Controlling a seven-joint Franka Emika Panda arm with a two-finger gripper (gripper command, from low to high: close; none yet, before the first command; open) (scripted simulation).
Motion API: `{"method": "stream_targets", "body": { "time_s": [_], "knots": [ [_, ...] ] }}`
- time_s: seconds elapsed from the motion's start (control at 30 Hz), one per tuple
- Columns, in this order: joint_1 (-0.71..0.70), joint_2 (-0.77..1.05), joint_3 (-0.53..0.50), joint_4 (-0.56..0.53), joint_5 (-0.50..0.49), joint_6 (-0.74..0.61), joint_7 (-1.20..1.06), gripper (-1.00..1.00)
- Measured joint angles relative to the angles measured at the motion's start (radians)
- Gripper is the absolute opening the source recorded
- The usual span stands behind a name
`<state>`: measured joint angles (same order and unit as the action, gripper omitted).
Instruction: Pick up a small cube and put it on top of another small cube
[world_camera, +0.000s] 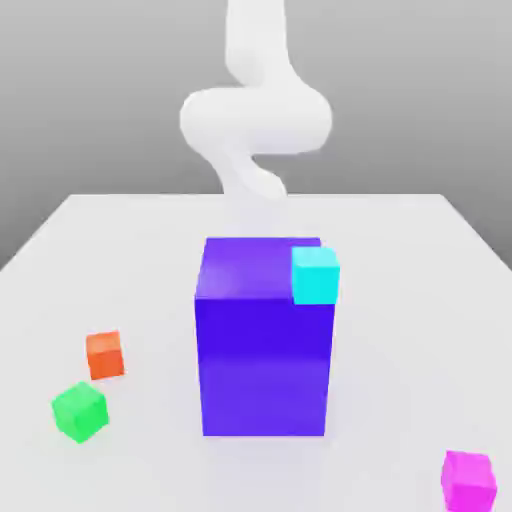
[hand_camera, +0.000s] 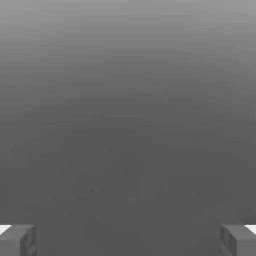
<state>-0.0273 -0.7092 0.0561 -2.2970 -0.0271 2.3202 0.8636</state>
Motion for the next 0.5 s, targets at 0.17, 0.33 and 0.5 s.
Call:
{"method": "stream_targets", "body": {
  "time_s": [0.17, 0.33, 0.5],
  "knots": [
    [-0.049, 0.185, 0.113, 0.006, -0.066, 0.042, 0.139, 0.00],
    [-0.080, 0.366, 0.210, 0.012, -0.147, 0.082, 0.284, 0.00],
    [-0.082, 0.550, 0.280, 0.019, -0.239, 0.120, 0.438, 0.00]
  ]
}}
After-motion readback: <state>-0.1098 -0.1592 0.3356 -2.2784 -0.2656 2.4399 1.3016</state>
